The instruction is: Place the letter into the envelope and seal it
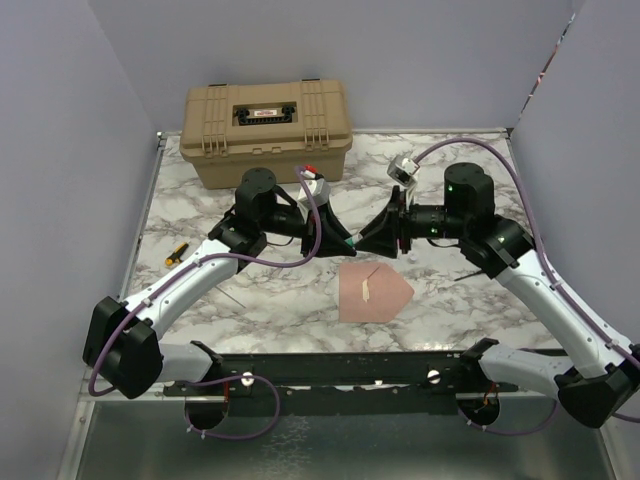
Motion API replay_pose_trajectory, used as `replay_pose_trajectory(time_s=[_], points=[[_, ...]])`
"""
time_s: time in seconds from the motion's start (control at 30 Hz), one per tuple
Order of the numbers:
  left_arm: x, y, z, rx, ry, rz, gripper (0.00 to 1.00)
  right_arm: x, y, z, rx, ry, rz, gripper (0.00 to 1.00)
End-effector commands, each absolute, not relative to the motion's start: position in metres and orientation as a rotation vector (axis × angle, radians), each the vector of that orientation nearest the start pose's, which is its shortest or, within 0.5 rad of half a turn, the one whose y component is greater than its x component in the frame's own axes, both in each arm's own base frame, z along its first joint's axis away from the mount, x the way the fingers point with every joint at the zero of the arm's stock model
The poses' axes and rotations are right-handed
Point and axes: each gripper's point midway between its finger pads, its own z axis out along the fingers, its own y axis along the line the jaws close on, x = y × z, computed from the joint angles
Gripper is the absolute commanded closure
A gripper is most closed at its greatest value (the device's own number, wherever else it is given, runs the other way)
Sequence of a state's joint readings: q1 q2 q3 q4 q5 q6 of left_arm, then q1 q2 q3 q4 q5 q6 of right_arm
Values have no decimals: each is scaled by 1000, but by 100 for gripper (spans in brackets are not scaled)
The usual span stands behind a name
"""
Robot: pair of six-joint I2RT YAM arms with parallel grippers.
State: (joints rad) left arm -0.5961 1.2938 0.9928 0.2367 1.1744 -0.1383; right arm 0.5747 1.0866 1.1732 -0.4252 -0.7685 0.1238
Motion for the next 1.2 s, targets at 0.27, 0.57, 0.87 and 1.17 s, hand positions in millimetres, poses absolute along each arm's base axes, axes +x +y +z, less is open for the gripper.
replay_pose_trajectory(time_s=[0.27,0.57,0.87,1.17], points=[[180,-322,320,1307,1226,-1460,100,217,281,328,-799,1787,1179,99],[262,-327,323,1028,1404,-1103,100,279,257,325,-16,2089,1005,99],[285,-317,316,985,1410,-930,100,299,252,319,209,2127,950,100],[253,-320,306,1087,1398,-1067,100,261,248,339,-320,2011,919,31]])
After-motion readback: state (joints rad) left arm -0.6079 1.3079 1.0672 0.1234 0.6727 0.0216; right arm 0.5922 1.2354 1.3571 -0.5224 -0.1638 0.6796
